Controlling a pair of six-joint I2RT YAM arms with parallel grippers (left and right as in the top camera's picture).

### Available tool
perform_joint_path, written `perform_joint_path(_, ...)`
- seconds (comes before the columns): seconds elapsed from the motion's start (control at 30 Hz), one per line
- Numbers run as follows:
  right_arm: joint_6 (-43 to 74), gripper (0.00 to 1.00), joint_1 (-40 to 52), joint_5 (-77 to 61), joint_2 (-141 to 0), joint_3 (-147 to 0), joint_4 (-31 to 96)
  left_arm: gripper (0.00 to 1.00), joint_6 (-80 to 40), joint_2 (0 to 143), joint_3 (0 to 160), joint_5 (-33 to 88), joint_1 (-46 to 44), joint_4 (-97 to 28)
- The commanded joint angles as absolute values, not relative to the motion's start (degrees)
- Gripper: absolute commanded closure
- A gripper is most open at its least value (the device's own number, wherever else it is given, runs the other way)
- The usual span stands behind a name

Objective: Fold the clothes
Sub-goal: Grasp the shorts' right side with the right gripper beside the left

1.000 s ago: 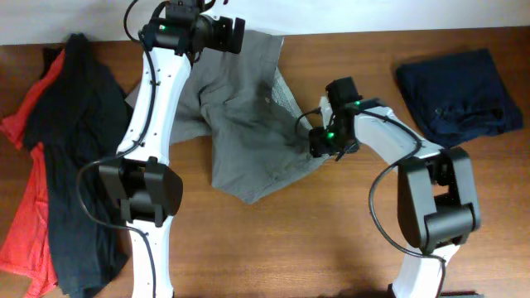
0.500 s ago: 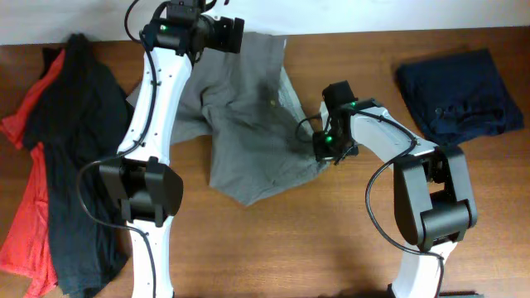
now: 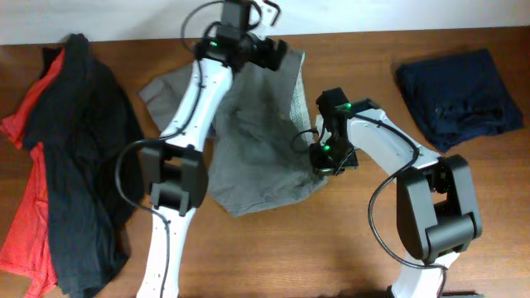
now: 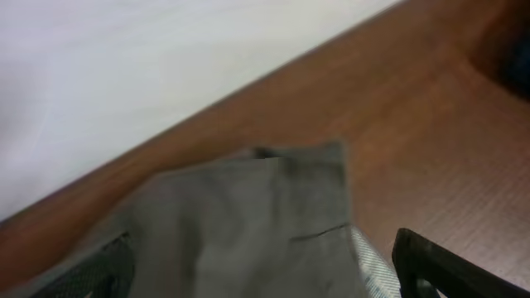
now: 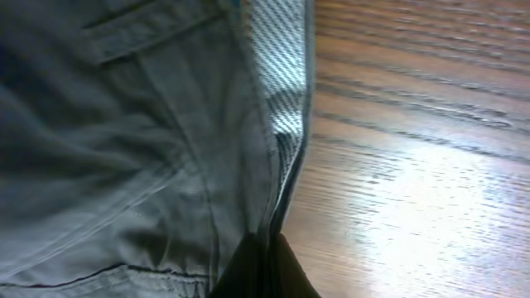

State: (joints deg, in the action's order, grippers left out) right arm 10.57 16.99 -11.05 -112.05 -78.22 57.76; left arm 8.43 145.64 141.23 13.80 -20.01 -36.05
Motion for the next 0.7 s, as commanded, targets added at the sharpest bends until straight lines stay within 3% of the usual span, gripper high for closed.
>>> perform_joint_path(0.0, 11.51, 0.96, 17.67, -11.57, -109.56, -78.67, 57.43, 0.01, 10.39, 148.79, 141.80, 16.62, -22.17, -32.97)
perform_joint_path(0.47, 11.49, 0.96, 17.61, -11.60, -109.56, -78.67, 54.17, 0.02, 8.19, 155.72, 141.80, 15.00, -25.85, -25.69)
perform_joint_path(0.6, 11.49, 0.96, 17.61, -11.62, -109.56, -78.67, 53.93, 0.10, 6.00, 157.53, 141.80, 9.69, -25.87, -23.05)
perform_joint_path(0.67, 11.46, 0.96, 17.56, -11.64, -109.54, -78.67, 53.58, 0.21, 5.82, 158.63, 141.80, 8.82, -25.87, -21.41)
